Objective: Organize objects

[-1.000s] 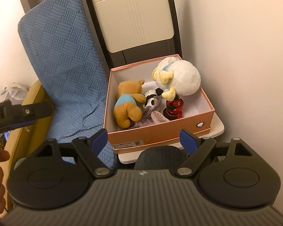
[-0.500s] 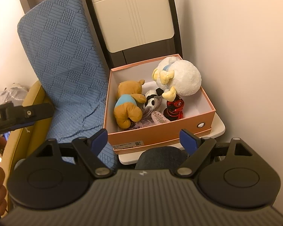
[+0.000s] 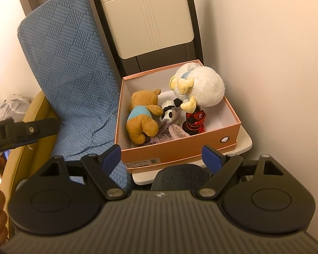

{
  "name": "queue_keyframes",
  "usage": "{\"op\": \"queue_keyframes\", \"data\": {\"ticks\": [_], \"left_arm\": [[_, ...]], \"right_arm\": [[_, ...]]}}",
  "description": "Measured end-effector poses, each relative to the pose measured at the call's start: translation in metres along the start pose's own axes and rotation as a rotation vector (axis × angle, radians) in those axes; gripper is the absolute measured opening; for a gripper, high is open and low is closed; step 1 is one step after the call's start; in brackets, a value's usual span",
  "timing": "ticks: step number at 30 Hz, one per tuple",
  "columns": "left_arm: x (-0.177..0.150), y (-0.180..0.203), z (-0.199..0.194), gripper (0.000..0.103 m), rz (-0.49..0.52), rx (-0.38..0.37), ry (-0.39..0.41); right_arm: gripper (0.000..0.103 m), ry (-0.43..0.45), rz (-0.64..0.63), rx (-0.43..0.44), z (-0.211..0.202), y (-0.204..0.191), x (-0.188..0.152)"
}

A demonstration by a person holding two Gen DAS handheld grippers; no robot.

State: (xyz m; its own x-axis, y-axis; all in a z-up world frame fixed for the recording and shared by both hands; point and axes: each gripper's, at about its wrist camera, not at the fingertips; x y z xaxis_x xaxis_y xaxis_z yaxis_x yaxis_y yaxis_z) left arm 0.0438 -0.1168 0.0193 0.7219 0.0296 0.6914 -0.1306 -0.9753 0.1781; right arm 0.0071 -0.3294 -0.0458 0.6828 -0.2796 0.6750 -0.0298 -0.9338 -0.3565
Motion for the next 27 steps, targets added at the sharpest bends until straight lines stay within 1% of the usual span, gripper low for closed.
{"op": "queue_keyframes", "data": {"ticks": [27], "left_arm": [[-0.0021, 0.0025, -0.0026, 0.099, 0.017, 0.013, 0.002]], "right_arm": [[0.085, -0.002, 0.008, 0.004, 0.0004, 0.0027, -0.0015]]}}
Point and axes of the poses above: each gripper's, at about its wrist camera, not at the fingertips, and z roughly the way its jaws point, y to its right, x to its top, and after that the axes turned 12 degrees about x, right-handed
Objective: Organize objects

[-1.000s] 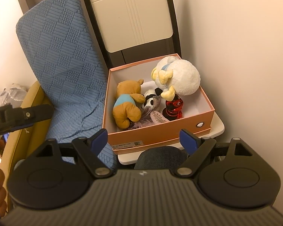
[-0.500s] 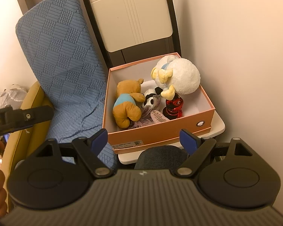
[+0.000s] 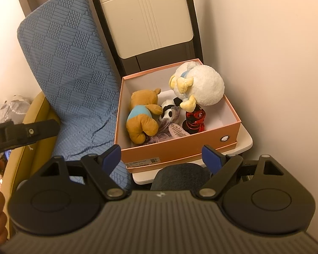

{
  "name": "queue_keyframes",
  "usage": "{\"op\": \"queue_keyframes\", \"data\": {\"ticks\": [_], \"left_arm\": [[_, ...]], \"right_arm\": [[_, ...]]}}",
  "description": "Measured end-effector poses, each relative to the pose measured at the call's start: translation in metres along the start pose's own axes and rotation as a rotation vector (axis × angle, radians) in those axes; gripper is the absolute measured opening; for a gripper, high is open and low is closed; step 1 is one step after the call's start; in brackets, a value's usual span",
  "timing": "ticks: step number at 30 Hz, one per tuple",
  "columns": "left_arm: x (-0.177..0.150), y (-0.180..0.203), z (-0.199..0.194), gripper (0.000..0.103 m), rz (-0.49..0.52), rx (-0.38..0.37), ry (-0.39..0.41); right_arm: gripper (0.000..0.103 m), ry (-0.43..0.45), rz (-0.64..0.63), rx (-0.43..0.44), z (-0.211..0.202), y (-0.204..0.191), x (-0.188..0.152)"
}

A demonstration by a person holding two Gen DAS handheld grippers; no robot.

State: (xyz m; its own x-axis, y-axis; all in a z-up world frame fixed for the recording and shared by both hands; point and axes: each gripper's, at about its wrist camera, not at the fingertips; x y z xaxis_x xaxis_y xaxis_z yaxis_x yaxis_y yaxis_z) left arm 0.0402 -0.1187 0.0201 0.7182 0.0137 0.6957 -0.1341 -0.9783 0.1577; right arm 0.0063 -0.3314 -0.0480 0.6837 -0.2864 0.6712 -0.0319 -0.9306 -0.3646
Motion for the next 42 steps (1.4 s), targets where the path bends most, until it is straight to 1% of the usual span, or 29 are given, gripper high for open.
{"op": "queue_keyframes", "data": {"ticks": [17, 33, 42], "left_arm": [[0.0012, 0.0004, -0.0012, 0.099, -0.005, -0.004, 0.008], [0.0032, -0.0003, -0.0020, 0.099, -0.001, 0.001, 0.004], [0.0031, 0.0012, -0.0031, 0.099, 0.004, 0.004, -0.001]], "right_arm": [[0.085, 0.000, -0.003, 0.003, 0.0003, -0.0016, 0.0017], [0.085, -0.023, 0.010, 0.016, 0.0036, 0.0038, 0.0013], [0.085, -0.021, 0.010, 0.017, 0.0048, 0.0045, 0.0015]]}}
Point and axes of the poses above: each gripper's, at about its wrist camera, not at the fingertips, and z roughly the way its jaws point, y to its right, x to its top, and after that the axes turned 12 degrees about x, right-handed
